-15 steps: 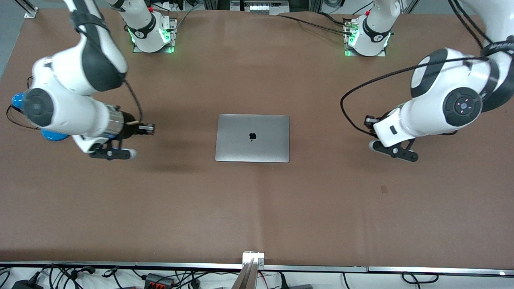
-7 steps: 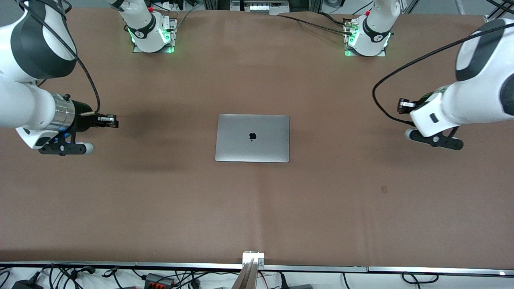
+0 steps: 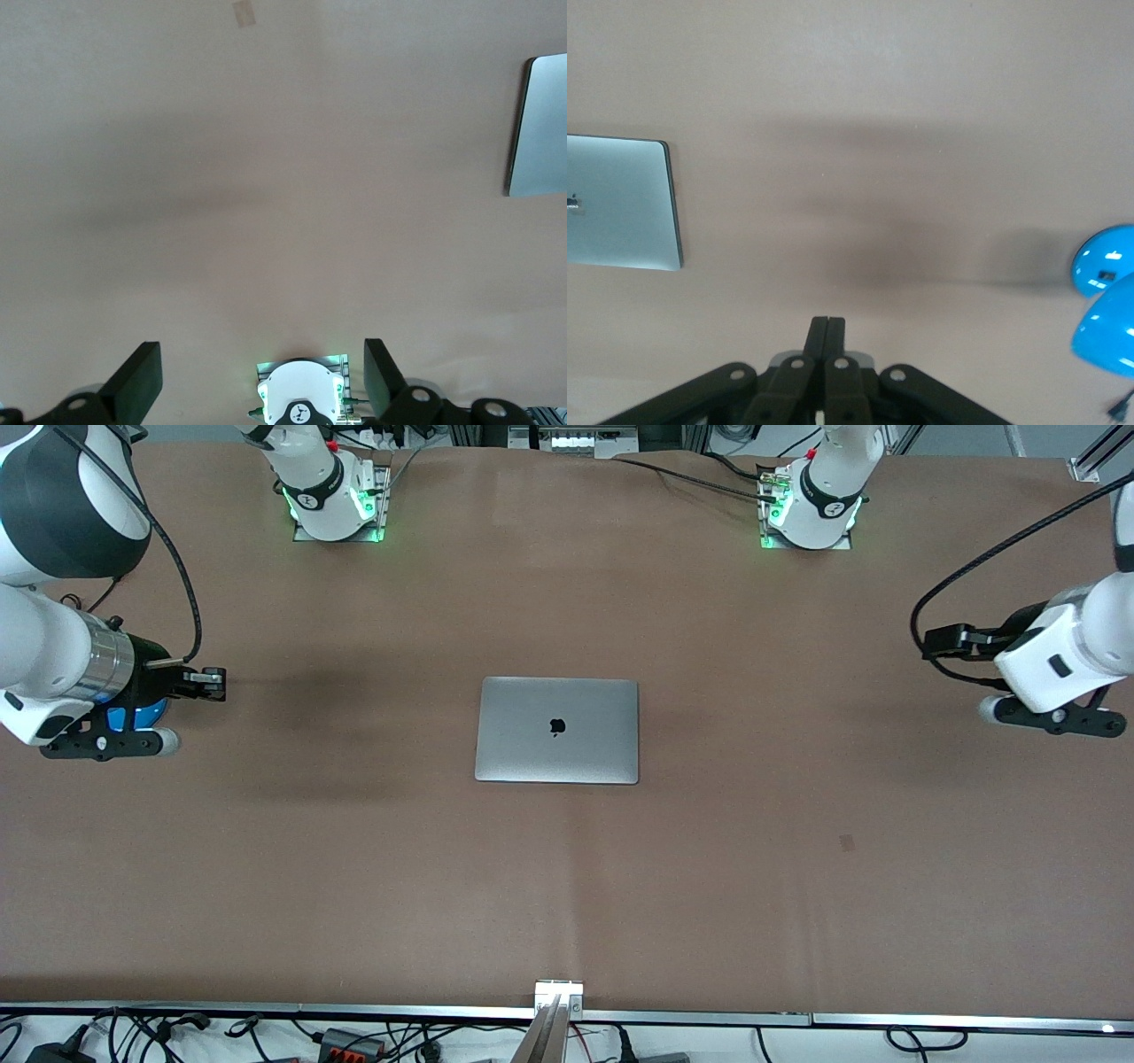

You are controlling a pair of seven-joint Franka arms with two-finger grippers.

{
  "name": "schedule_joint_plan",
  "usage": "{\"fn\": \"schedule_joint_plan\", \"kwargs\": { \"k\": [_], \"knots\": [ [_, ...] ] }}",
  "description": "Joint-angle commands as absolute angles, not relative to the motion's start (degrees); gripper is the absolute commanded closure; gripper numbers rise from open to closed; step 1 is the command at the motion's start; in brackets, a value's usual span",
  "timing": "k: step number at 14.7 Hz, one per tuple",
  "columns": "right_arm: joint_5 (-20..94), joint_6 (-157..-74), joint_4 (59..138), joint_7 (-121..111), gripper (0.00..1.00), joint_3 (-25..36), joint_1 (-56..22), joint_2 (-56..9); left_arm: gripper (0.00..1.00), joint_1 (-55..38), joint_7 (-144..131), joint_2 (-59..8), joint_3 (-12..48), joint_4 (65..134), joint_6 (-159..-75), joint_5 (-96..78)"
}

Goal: Close laptop with both arms from behind

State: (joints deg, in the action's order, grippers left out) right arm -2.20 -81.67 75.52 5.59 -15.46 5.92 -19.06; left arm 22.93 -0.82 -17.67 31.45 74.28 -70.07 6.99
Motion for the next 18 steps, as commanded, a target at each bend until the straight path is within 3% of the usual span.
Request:
{"fn": "schedule_joint_plan", "kwargs": {
  "k": [1,4,7,9,10,12,16,18],
  "knots": [
    [-3.25,-80.51,72.69,1.33,1.00,-15.38,6.59,-19.86,0.00,22.59,-0.35,-16.36,30.94,73.83,-69.96,5.36],
    [-3.25,-80.59,72.69,0.26,1.00,-15.38,6.68,-19.52,0.00,16.80,-0.79,-12.67,19.46,77.59,-74.87,-0.84],
    [-3.25,-80.77,72.86,0.09,1.00,-15.38,7.73,-19.51,0.00,9.09,-0.79,-6.61,7.42,85.58,-81.53,-5.27],
    [-2.64,-80.95,73.30,-0.44,0.93,-15.38,10.18,-18.81,0.00,1.80,-0.97,-1.78,0.64,90.94,-86.63,-4.66],
    [-2.55,-81.03,73.91,-1.48,0.82,-15.38,10.54,-18.37,0.00,-0.50,-0.97,0.07,-1.04,92.88,-88.49,-4.48],
    [-2.46,-83.04,75.66,-4.38,0.00,-15.38,10.90,-16.97,0.00,-5.78,-0.79,3.94,-4.82,97.10,-91.13,-2.83],
    [-2.90,-86.91,80.23,-5.10,0.00,-15.38,11.42,-12.84,0.00,-5.02,0.87,5.36,-2.99,98.00,-90.62,-0.70],
    [-2.99,-92.78,86.63,-4.83,0.00,-15.38,12.30,-8.11,0.00,-3.00,3.33,5.36,-0.81,97.82,-90.53,-0.70]
  ]
}}
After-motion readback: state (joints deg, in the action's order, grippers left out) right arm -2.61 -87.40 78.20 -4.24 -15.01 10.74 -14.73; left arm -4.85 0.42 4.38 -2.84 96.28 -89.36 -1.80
